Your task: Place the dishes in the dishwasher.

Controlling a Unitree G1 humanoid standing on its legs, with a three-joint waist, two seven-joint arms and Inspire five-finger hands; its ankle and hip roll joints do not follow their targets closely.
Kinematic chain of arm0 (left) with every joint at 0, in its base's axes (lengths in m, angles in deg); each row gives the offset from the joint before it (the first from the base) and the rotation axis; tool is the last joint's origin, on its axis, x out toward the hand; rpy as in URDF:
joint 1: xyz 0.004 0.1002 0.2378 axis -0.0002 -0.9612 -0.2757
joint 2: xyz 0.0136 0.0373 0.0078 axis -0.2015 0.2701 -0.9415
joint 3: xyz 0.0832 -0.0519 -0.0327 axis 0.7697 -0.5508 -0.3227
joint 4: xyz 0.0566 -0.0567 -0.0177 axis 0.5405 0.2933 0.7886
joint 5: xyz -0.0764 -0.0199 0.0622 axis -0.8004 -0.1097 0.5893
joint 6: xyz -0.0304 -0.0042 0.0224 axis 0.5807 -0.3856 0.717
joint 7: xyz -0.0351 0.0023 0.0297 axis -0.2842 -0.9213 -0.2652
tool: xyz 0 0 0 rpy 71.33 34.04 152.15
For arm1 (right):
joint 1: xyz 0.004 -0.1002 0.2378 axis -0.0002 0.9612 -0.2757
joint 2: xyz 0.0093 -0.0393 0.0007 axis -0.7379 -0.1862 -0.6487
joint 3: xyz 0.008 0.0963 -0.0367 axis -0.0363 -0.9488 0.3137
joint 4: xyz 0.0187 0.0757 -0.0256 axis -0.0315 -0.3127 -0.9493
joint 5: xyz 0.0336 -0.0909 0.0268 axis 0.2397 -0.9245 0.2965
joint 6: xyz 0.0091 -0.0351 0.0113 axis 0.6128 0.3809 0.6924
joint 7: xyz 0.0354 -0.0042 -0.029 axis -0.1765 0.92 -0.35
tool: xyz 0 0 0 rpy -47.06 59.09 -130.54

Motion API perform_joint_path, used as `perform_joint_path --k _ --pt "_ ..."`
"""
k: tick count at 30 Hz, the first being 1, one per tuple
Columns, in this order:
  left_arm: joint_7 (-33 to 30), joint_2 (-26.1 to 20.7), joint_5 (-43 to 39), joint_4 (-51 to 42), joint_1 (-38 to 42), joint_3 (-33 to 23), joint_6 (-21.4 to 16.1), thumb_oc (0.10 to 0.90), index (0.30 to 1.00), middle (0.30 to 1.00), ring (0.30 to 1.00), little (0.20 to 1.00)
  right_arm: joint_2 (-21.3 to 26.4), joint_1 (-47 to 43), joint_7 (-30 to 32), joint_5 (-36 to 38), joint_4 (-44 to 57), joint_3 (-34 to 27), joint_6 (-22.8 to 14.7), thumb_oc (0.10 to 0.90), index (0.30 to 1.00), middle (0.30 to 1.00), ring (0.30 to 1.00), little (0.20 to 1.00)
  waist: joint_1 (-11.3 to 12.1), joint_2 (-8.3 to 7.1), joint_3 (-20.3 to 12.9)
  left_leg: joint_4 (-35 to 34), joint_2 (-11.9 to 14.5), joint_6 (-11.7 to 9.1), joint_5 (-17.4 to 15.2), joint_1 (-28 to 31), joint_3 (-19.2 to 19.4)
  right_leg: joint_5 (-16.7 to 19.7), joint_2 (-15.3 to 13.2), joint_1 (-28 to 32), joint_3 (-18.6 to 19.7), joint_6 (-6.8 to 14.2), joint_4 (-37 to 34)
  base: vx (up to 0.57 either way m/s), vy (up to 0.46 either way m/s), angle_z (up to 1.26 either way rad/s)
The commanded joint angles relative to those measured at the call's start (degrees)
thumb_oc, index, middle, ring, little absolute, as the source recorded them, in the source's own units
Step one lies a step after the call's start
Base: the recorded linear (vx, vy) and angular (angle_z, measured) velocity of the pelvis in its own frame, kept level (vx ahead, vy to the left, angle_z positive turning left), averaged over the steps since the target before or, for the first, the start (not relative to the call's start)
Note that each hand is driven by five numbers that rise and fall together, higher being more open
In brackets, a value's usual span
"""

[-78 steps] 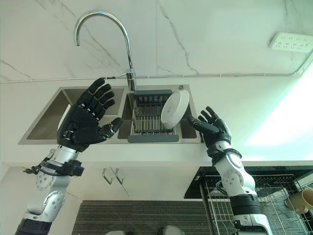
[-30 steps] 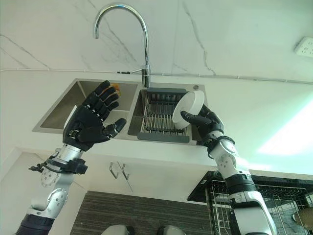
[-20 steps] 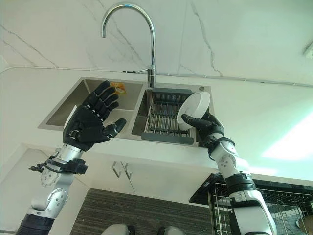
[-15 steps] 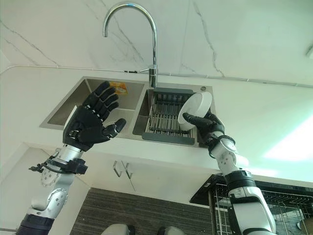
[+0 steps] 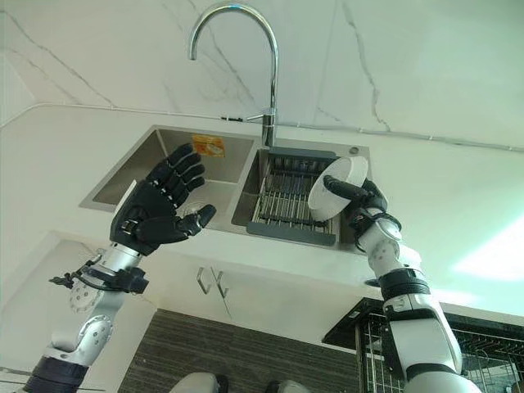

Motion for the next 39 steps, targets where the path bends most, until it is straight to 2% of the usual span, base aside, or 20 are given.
perform_joint_path --k 1,4,7,9,11,15,18,21,23,26,27,28,29,31,32,36,39 --pt "0.35 -1.97 -3.40 -6.44 3.04 -1.41 -3.81 0.800 0.900 0.900 0.900 0.900 3.04 -9.20 -1.39 2.07 2.71 0.10 -8.01 0.400 0.300 0.300 0.300 0.300 1.67 -1.64 -4.60 5.61 0.20 -3.31 4.00 -1.32 -1.32 -0.61 -0.50 10.05 -0.12 4.10 -10.06 0.05 0.105 0.14" --pt "0.44 -2.26 -4.10 -6.27 2.77 -0.86 -4.25 0.800 0.900 0.900 0.900 0.900 3.09 -8.36 -0.44 1.64 3.16 0.23 -8.21 0.400 0.300 0.300 0.300 0.300 1.31 -1.29 -5.15 0.99 -0.56 -2.97 2.46 0.84 -1.48 -0.06 -1.48 9.48 -0.30 4.94 -10.06 0.02 0.149 0.21" --pt "0.27 -2.52 -4.32 -6.28 3.36 -0.42 -4.29 0.800 0.900 0.900 0.900 0.900 3.49 -7.98 0.20 0.82 3.11 0.08 -8.92 0.400 0.300 0.300 0.300 0.300 0.62 -0.68 -5.77 0.99 -0.59 -2.42 -0.82 0.93 -1.71 0.40 -1.51 8.80 -0.42 5.55 -10.06 -0.03 0.146 0.10" --pt "-0.14 -2.61 -4.26 -6.49 3.75 -0.18 -4.06 0.800 0.900 0.900 0.900 0.900 3.87 -7.57 0.25 0.92 4.50 -0.22 -10.99 0.400 0.300 0.300 0.300 0.300 -0.05 -0.47 -6.25 0.99 -0.46 -1.82 -3.56 0.91 -1.58 0.77 -1.71 8.29 -0.49 6.04 -10.06 -0.05 0.153 0.07" --pt "-0.25 -2.64 -4.42 -6.72 3.85 -0.32 -3.78 0.800 0.900 0.900 0.900 0.900 4.03 -7.11 1.10 -0.41 6.74 -0.70 -12.49 0.400 0.300 0.300 0.300 0.300 -0.50 -0.29 -6.50 0.99 -0.35 -1.38 -4.56 0.91 -1.58 0.89 -1.68 8.07 -0.41 6.27 -10.06 -0.05 0.149 0.08" --pt "0.25 -2.42 -4.91 -7.74 2.94 -0.87 -3.59 0.800 0.900 0.900 0.900 0.900 5.26 -5.20 4.07 -7.51 16.52 -1.43 -15.28 0.400 0.300 0.300 0.300 0.300 -1.96 -0.13 -7.07 0.99 -0.14 -0.27 -6.06 0.88 -1.15 1.29 -1.56 7.39 0.09 6.93 -10.06 -0.06 0.179 0.03" --pt "0.92 -1.68 -4.89 -8.48 1.77 -1.85 -3.35 0.800 0.900 0.900 0.900 0.900 5.15 -0.72 5.89 -11.61 28.83 -3.46 -17.88 0.400 0.300 0.300 0.300 0.300 -3.62 -0.19 -7.22 0.99 -0.17 0.54 -6.98 0.73 -0.42 1.75 -1.61 6.59 0.76 7.54 -10.06 -0.05 0.206 -0.06" --pt "1.64 -0.84 -4.68 -9.59 0.18 -2.98 -2.64 0.800 0.900 0.900 0.900 0.900 2.83 5.72 7.16 -13.51 42.82 -6.54 -19.95 0.400 0.300 0.300 0.300 0.300 -5.40 -0.30 -7.24 0.99 -0.19 1.38 -7.82 0.43 0.74 2.63 -1.98 5.31 1.45 8.53 -10.06 -0.03 0.193 -0.15" --pt "3.13 0.25 -4.80 -10.29 -0.98 -3.67 -1.37 0.800 0.900 0.900 0.900 0.900 -0.54 11.79 7.00 -16.02 51.51 -10.17 -22.90 0.400 0.300 0.300 0.300 0.300 -6.96 -0.46 -7.02 0.99 -0.29 2.17 -8.60 0.17 1.68 3.70 -2.54 4.18 2.17 9.59 -10.06 -0.01 0.232 -0.27" --pt "4.50 1.31 -4.58 -11.91 -2.44 -4.28 0.24 0.800 0.900 0.900 0.900 0.900 -3.14 19.29 6.13 -16.32 60.24 -14.63 -24.67 0.400 0.300 0.300 0.300 0.300 -8.98 -0.67 -6.31 0.99 -0.56 2.94 -9.54 -0.17 2.21 5.78 -3.41 1.73 3.76 11.32 -10.06 0.01 0.212 -0.35" --pt "5.08 1.41 -4.17 -13.41 -3.00 -4.40 0.29 0.800 0.900 0.900 0.900 0.900 -5.19 22.61 5.27 -15.57 63.15 -15.66 -26.93 0.400 0.300 0.300 0.300 0.300 -9.95 -1.02 -5.48 0.99 -0.50 3.20 -10.09 -0.64 2.63 7.74 -4.08 -0.78 4.59 12.58 -10.06 -0.04 0.165 -0.68" --pt "5.14 1.30 -4.12 -13.63 -3.01 -4.39 0.28 0.800 0.900 0.900 0.900 0.900 -5.45 23.03 5.31 -15.60 63.58 -15.74 -27.30 0.400 0.300 0.300 0.300 0.300 -10.03 -1.12 -5.36 0.99 -0.47 3.25 -10.12 -0.71 2.72 8.17 -4.17 -1.25 4.62 12.81 -10.06 -0.09 0.085 -0.85" --pt "5.46 1.06 -4.13 -14.24 -2.94 -4.37 0.16 0.800 0.900 0.900 0.900 0.900 -6.16 23.83 5.37 -15.37 64.45 -15.83 -27.97 0.400 0.300 0.300 0.300 0.300 -10.26 -1.42 -4.98 0.99 -0.40 3.36 -10.22 -0.75 3.09 9.75 -4.62 -2.32 4.17 13.50 -10.06 -0.13 -0.023 -0.79" --pt "6.31 0.42 -3.51 -15.80 -2.78 -4.85 0.02 0.800 0.900 0.900 0.900 0.900 -7.61 24.61 4.79 -12.94 65.93 -16.08 -29.61 0.400 0.300 0.300 0.300 0.300 -9.80 -2.00 -4.09 0.99 0.55 3.48 -10.42 -0.65 5.89 13.76 -7.55 -2.77 -1.45 14.98 -10.06 -0.19 -0.046 -0.68" --pt "6.67 0.18 -3.37 -16.36 -2.48 -5.08 0.06 0.800 0.900 0.900 0.900 0.900 -7.89 24.76 4.25 -11.24 66.39 -15.94 -30.25 0.400 0.300 0.300 0.300 0.300 -9.63 -1.94 -3.85 0.99 1.04 3.57 -10.32 -0.59 6.84 14.22 -8.21 -2.30 -2.66 15.05 -10.06 -0.20 -0.053 -1.05" --pt "10.02 -0.25 -4.18 -17.78 0.73 -3.52 1.52 0.800 0.900 0.900 0.900 0.900 -10.50 28.33 2.41 -12.24 70.47 -14.56 -35.38 0.400 0.300 0.300 0.300 0.300 -9.98 -0.22 -3.33 0.99 3.54 4.23 -9.00 -1.35 10.11 16.33 -10.27 2.55 -4.52 13.66 -10.06 -0.19 -0.068 -0.72" --pt "11.69 -0.61 -2.58 -17.04 2.84 -1.32 3.29 0.800 0.900 0.900 0.900 0.900 -12.33 29.57 -0.52 -12.24 71.25 -12.98 -37.13 0.400 0.300 0.300 0.300 0.300 -10.04 0.07 -3.31 0.99 4.72 3.98 -8.70 -1.83 11.30 15.41 -11.91 5.31 -4.37 13.66 -10.06 -0.15 -0.221 -0.25"
